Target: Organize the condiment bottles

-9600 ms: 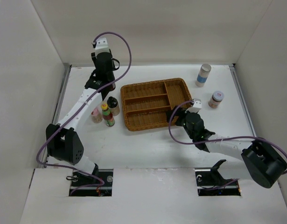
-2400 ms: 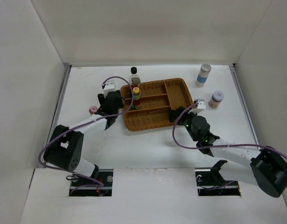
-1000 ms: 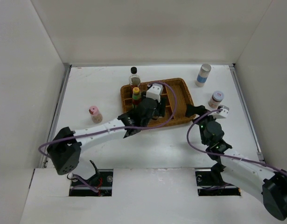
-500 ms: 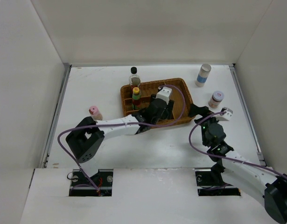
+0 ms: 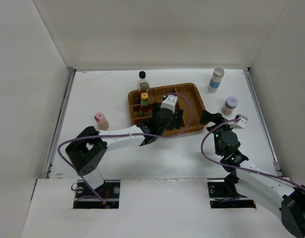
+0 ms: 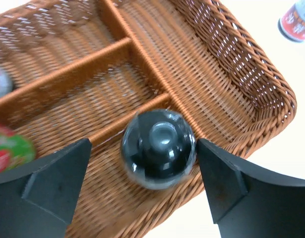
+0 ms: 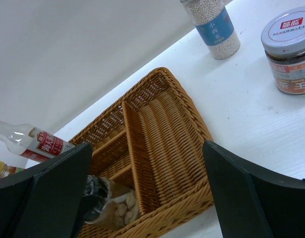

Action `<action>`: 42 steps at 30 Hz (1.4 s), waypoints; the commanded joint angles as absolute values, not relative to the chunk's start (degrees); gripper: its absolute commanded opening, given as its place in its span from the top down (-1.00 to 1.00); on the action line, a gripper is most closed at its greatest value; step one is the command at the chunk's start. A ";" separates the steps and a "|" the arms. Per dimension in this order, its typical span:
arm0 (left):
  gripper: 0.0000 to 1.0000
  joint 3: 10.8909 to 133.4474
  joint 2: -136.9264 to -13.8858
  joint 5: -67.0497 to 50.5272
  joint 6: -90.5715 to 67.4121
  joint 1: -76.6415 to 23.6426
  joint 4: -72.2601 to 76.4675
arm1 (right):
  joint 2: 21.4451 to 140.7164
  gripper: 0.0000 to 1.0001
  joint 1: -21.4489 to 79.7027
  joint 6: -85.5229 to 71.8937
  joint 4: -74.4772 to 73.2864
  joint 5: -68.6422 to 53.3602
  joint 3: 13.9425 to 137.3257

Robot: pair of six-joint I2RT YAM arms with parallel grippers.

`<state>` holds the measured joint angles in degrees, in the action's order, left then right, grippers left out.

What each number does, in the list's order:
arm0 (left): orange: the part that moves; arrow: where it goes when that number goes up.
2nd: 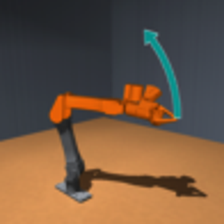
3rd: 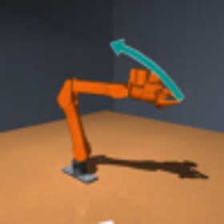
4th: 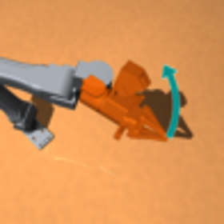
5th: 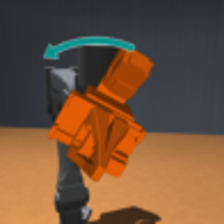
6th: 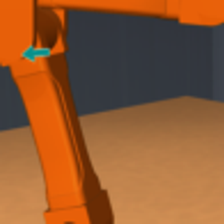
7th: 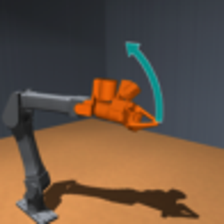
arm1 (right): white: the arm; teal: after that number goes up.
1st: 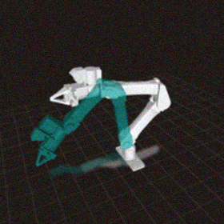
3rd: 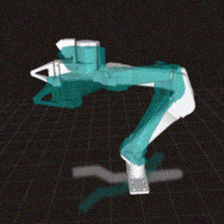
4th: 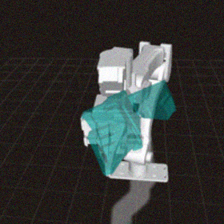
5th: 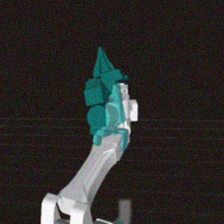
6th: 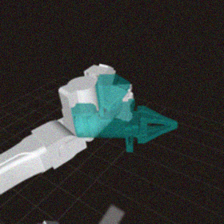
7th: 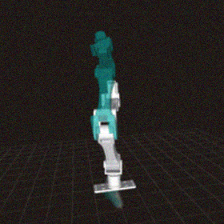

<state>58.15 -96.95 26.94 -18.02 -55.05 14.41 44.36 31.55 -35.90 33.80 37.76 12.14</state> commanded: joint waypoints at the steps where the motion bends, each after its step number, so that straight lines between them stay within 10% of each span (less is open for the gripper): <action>1: -0.81 53.98 -84.14 31.46 -18.37 -55.06 18.11 | 44.39 -1.00 31.51 -36.65 35.16 38.76 11.95; 15: -0.86 35.33 -49.75 50.10 -26.72 -37.59 -2.62 | 36.74 -1.00 38.27 -32.70 38.92 40.69 10.46; 42: -0.25 33.40 -72.33 35.17 -27.33 -12.53 12.48 | 46.50 -1.00 37.92 -33.31 41.92 34.80 12.48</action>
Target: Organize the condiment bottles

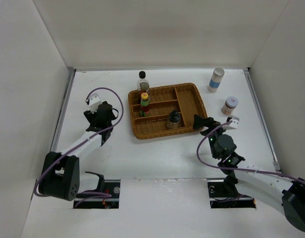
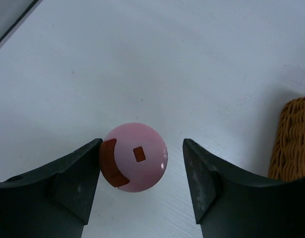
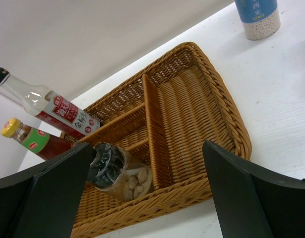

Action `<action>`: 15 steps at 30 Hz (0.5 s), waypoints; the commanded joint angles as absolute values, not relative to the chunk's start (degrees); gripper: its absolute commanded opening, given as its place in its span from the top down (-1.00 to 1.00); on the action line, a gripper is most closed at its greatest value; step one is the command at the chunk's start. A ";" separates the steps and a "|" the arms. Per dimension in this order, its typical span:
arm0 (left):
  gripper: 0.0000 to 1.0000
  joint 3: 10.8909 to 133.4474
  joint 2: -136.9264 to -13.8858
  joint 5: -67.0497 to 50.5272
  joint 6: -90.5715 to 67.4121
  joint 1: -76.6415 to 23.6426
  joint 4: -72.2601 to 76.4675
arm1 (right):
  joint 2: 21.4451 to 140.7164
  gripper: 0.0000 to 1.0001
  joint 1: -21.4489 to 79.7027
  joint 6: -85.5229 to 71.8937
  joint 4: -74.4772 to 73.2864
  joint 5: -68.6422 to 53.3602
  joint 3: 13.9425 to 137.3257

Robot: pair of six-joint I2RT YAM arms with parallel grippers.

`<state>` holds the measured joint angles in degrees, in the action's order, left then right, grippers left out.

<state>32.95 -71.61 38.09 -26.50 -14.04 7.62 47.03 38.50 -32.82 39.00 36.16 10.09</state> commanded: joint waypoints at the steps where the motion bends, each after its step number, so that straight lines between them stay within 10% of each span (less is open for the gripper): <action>1: -0.20 33.31 -72.59 34.55 -27.68 -12.00 12.74 | 46.32 -1.00 37.66 -33.31 41.92 34.98 12.22; 7: 0.34 32.26 -69.88 34.63 -27.95 -11.46 12.40 | 45.97 -1.00 37.13 -34.01 41.40 34.45 12.22; 15: 0.41 36.73 -55.56 34.98 -27.42 -23.31 3.88 | 47.20 -1.00 36.61 -34.45 41.31 34.45 12.40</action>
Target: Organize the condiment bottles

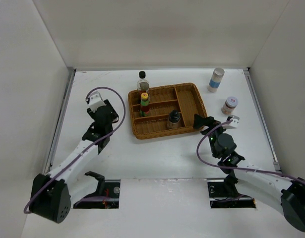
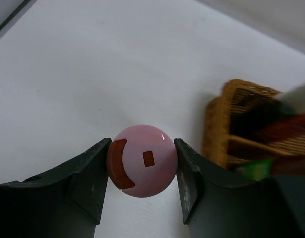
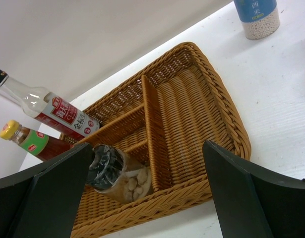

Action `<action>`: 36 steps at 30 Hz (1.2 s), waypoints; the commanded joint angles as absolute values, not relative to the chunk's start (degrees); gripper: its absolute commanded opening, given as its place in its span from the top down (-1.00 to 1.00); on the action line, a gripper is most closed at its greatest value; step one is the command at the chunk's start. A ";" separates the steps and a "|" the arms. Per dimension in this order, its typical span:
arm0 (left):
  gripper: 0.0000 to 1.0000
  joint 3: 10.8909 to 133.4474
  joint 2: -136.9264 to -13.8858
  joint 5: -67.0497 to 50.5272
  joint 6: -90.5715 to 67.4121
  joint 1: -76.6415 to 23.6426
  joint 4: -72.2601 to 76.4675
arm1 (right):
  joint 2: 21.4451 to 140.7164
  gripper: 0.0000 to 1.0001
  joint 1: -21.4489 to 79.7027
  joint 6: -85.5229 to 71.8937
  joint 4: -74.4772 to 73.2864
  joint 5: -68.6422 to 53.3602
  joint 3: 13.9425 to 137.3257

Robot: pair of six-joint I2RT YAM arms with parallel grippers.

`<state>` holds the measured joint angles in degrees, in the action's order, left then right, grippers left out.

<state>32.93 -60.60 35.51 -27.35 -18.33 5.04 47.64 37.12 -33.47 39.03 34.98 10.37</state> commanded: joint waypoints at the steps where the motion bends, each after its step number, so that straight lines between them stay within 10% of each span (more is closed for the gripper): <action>1: 0.41 37.26 -54.24 35.07 -27.51 -25.94 3.52 | 47.28 -1.00 36.34 -34.54 41.31 34.45 12.31; 11: 0.41 42.45 -60.98 35.07 -28.30 -45.73 6.93 | 47.72 -1.00 36.08 -34.28 41.22 34.01 12.57; 24: 0.40 41.58 -73.56 34.19 -26.89 -46.10 10.54 | 46.84 -1.00 35.02 -34.54 40.25 34.10 12.48; 36: -0.16 38.41 -79.10 33.66 -26.37 -45.83 13.62 | 49.03 -1.00 34.85 -33.31 40.08 38.41 12.91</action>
<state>39.16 -79.26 33.82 -27.00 -45.80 10.70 47.48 35.22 -34.04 38.89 36.38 10.46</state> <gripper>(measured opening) 0.565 0.998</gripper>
